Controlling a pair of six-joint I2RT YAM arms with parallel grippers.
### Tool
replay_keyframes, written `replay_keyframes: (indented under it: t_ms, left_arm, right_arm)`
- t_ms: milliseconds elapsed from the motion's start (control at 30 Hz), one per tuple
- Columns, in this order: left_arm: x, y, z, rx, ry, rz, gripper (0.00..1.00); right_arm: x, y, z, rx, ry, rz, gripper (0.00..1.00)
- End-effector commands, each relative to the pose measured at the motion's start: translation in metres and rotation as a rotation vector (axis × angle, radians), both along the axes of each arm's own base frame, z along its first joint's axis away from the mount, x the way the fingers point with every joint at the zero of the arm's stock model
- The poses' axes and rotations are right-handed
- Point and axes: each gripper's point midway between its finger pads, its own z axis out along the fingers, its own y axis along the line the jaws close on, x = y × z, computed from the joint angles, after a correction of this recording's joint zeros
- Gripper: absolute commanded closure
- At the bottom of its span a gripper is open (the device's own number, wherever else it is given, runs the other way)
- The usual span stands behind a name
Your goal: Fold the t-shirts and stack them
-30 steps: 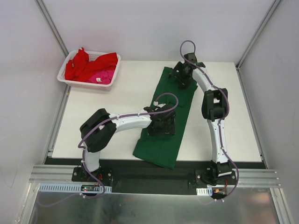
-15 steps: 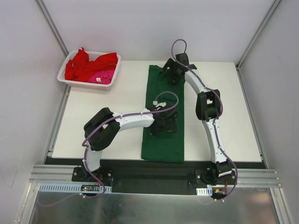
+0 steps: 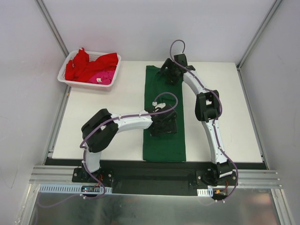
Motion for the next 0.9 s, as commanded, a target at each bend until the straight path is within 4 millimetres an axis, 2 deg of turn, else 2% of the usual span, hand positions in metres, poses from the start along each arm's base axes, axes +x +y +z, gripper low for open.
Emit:
replay_keyframes:
  t_ms: [0, 133, 233, 400, 433, 500, 533, 600, 633, 667, 700, 733, 767, 800, 833, 867]
  left_arm:
    - [-0.009, 0.039, -0.017, 0.115, 0.023, 0.012, 0.01]
    - [-0.012, 0.048, -0.022, 0.135, 0.025, 0.017, 0.01]
    - [-0.011, 0.044, -0.024, 0.134, 0.033, 0.001, 0.01]
    - [-0.010, 0.044, -0.020, 0.131, 0.023, -0.009, 0.01]
    - [-0.009, 0.043, -0.016, 0.125, 0.016, -0.019, 0.01]
    - [-0.002, 0.035, 0.006, 0.089, -0.032, -0.061, 0.01]
    - [0.000, 0.034, 0.017, 0.077, -0.055, -0.079, 0.01]
    - [0.007, 0.030, 0.056, 0.030, -0.137, -0.137, 0.01]
    - [0.010, 0.030, 0.082, -0.010, -0.185, -0.150, 0.01]
    - [0.012, 0.032, 0.095, -0.015, -0.220, -0.189, 0.01]
    - [0.017, 0.037, 0.109, -0.027, -0.249, -0.187, 0.01]
    - [0.017, 0.043, 0.131, -0.064, -0.283, -0.186, 0.01]
    - [0.018, 0.048, 0.140, -0.075, -0.301, -0.200, 0.01]
    - [0.022, 0.057, 0.145, -0.084, -0.309, -0.190, 0.01]
    - [0.022, 0.065, 0.163, -0.115, -0.343, -0.185, 0.01]
    - [0.023, 0.073, 0.169, -0.120, -0.355, -0.187, 0.01]
  right_arm:
    - [-0.003, -0.023, -0.012, -0.103, 0.008, -0.008, 0.04]
    - [-0.008, -0.036, -0.026, -0.168, 0.021, 0.012, 0.04]
    - [-0.012, -0.034, -0.038, -0.154, 0.047, 0.028, 0.04]
    - [-0.004, -0.032, -0.018, -0.148, -0.002, 0.029, 0.04]
    - [-0.003, -0.030, 0.000, -0.125, -0.026, 0.043, 0.04]
    - [-0.004, -0.030, 0.031, -0.098, -0.061, 0.055, 0.04]
    - [-0.005, -0.029, 0.074, -0.076, -0.125, 0.069, 0.04]
    - [-0.013, -0.032, 0.120, -0.084, -0.207, 0.115, 0.04]
    - [-0.020, -0.034, 0.149, -0.080, -0.256, 0.145, 0.04]
    - [-0.034, -0.041, 0.198, -0.094, -0.344, 0.170, 0.04]
    - [-0.044, -0.047, 0.220, -0.102, -0.381, 0.180, 0.04]
    - [-0.055, -0.058, 0.223, -0.112, -0.372, 0.186, 0.04]
    - [-0.076, -0.067, 0.261, -0.109, -0.430, 0.184, 0.04]
    - [-0.087, -0.074, 0.270, -0.117, -0.445, 0.200, 0.04]
    - [-0.099, -0.082, 0.268, -0.109, -0.416, 0.210, 0.04]
    - [-0.128, -0.091, 0.287, -0.111, -0.409, 0.221, 0.04]
